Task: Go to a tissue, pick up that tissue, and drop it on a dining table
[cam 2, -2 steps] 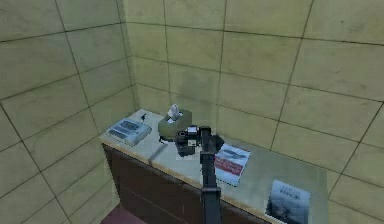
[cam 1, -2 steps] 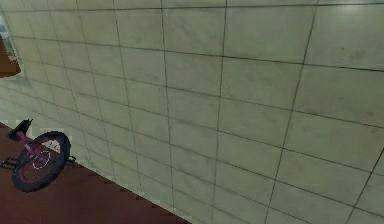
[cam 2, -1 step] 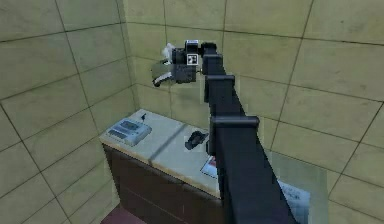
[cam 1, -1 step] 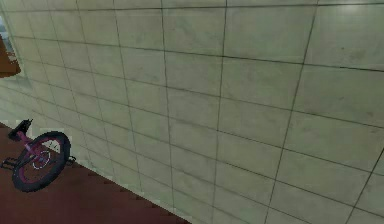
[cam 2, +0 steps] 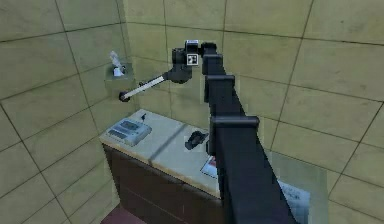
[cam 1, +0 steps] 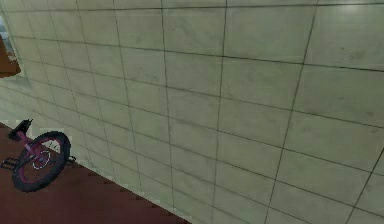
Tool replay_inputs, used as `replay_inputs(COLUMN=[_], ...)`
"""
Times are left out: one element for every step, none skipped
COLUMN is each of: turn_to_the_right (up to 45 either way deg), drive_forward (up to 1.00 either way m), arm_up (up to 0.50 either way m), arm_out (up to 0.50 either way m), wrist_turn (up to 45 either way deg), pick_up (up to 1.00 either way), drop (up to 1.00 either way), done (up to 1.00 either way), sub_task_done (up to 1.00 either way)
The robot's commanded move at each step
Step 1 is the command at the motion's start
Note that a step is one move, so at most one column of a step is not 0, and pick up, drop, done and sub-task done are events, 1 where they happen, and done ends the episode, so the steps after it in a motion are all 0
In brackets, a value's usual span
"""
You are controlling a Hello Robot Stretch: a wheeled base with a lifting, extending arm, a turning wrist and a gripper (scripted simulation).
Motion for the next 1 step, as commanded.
replay_inputs(turn_to_the_right=[0.0], drive_forward=[0.00], arm_up=[0.00], arm_out=[0.00], wrist_turn=[-45.0], pick_up=[0.00], drop=[0.00], done=[0.00], sub_task_done=[0.00])
